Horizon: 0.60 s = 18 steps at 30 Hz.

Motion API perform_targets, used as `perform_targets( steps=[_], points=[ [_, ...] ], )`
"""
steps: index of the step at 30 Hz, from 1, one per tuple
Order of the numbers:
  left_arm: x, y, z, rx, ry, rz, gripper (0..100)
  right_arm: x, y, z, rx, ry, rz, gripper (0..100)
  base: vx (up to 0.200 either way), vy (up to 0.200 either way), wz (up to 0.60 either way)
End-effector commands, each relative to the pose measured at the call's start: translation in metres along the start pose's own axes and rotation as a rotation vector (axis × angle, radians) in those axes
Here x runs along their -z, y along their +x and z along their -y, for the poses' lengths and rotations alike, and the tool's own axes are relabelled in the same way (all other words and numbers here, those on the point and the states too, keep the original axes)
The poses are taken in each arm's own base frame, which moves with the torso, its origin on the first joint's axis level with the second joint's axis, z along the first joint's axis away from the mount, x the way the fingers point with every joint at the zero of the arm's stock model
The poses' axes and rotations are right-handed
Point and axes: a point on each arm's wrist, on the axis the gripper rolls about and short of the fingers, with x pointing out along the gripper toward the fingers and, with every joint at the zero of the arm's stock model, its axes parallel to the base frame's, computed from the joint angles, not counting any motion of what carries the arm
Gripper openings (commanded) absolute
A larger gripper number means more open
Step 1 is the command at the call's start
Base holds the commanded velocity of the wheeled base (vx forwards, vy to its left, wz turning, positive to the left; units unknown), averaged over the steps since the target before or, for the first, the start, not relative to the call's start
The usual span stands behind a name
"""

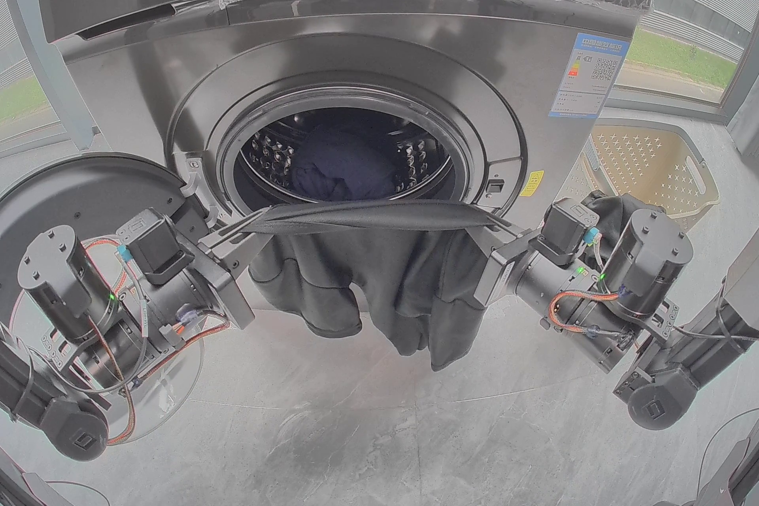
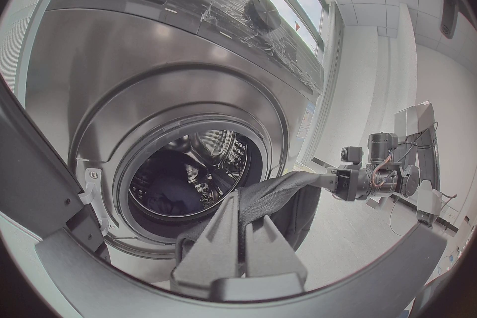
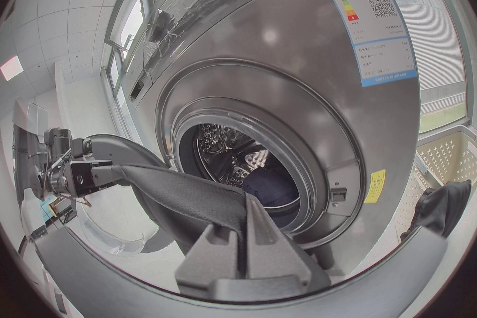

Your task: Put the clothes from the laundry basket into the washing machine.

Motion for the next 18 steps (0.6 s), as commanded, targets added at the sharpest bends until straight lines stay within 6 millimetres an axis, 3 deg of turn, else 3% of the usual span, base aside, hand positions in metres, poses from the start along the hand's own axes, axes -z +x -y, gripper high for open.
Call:
perform_targets(
  steps=[1,7,8,18],
  points=[
    [-0.008,0.0,0.002,0.009,0.003,0.03,0,0.014,0.004,0.002,0.007,0.001,-0.041,0,0.0,0.0,0.0],
    [-0.009,0.002,0.005,0.019,0.0,0.031,0,0.054,0.022,0.009,0.024,-0.014,-0.13,0,0.0,0.0,0.0],
    [-0.009,0.002,0.006,0.021,0.0,0.034,0,0.06,0.025,0.008,0.021,-0.013,-0.135,100,0.0,0.0,0.0],
    [-0.01,0.005,0.008,0.025,-0.003,0.041,0,0.1,0.047,0.011,0.031,-0.025,-0.191,100,0.0,0.0,0.0]
  ],
)
